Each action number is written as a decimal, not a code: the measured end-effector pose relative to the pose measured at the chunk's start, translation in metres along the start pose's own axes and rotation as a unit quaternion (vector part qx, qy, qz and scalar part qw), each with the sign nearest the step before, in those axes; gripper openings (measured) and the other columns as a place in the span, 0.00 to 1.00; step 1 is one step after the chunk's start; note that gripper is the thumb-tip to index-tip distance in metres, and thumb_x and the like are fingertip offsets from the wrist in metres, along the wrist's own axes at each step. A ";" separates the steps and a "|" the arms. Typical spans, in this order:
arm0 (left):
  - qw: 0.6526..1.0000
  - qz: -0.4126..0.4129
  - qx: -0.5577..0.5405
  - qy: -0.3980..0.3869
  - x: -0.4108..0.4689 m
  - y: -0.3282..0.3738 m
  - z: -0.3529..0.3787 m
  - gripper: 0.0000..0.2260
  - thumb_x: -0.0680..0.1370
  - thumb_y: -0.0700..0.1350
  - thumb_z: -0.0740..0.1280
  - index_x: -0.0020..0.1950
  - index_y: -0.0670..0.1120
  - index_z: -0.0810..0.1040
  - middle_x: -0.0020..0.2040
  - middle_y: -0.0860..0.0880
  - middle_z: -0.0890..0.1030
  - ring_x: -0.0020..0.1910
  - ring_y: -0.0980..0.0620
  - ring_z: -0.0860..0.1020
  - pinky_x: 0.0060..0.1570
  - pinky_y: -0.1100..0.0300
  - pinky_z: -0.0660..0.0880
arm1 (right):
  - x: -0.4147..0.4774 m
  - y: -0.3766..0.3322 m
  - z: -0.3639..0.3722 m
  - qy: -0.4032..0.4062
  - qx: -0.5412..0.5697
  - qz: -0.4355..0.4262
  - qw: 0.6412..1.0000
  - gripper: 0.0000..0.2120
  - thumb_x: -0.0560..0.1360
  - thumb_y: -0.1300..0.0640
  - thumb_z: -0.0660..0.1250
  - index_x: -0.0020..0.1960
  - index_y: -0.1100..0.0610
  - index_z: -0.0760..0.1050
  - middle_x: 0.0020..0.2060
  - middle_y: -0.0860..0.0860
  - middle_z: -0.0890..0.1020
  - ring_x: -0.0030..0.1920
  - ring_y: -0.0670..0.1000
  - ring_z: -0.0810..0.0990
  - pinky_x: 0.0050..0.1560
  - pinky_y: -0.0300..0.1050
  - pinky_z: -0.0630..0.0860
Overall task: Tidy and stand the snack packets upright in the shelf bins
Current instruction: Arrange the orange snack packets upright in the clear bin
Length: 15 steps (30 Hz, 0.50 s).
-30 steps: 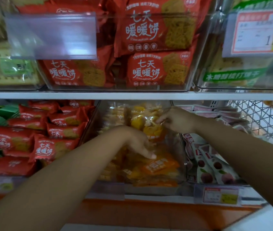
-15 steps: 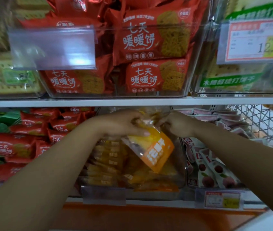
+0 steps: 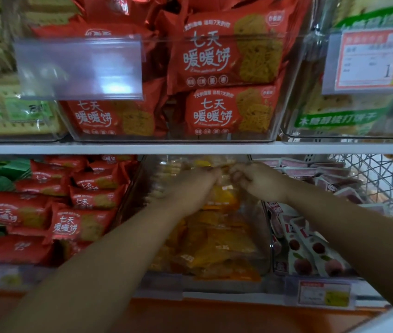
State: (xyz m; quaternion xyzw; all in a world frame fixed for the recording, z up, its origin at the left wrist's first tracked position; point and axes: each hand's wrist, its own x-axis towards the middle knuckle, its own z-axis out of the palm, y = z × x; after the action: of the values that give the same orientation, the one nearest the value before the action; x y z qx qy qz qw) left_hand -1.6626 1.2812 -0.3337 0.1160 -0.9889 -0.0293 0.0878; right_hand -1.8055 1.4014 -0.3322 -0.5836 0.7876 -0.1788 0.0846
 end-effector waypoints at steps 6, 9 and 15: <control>0.995 -0.019 0.096 0.008 0.017 -0.006 0.019 0.21 0.76 0.44 0.66 0.68 0.47 0.67 0.65 0.45 0.72 0.57 0.42 0.77 0.49 0.51 0.76 | -0.015 0.000 0.004 0.069 0.079 -0.025 0.994 0.11 0.70 0.63 0.68 0.50 0.52 0.73 0.47 0.51 0.79 0.48 0.51 0.79 0.53 0.50 0.75; 0.993 -0.071 0.094 0.027 0.017 -0.011 0.018 0.22 0.75 0.51 0.68 0.68 0.50 0.69 0.59 0.44 0.77 0.55 0.43 0.78 0.47 0.54 0.75 | -0.018 0.001 0.004 0.057 0.017 -0.063 0.996 0.08 0.72 0.60 0.69 0.50 0.51 0.81 0.52 0.49 0.77 0.54 0.50 0.77 0.59 0.49 0.71; 0.992 -0.095 -0.078 -0.021 0.014 -0.014 0.006 0.03 0.74 0.48 0.69 0.44 0.51 0.79 0.50 0.48 0.82 0.51 0.49 0.79 0.48 0.58 0.74 | 0.003 -0.007 -0.003 -0.095 -0.151 0.002 0.984 0.13 0.78 0.49 0.60 0.60 0.38 0.75 0.70 0.45 0.62 0.73 0.51 0.57 0.73 0.56 0.46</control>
State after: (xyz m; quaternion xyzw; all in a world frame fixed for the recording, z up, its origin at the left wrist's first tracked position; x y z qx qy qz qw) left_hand -1.6739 1.2645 -0.3385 0.2017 -0.9697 -0.1169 0.0722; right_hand -1.8012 1.3976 -0.3268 -0.6020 0.7954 -0.0014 0.0698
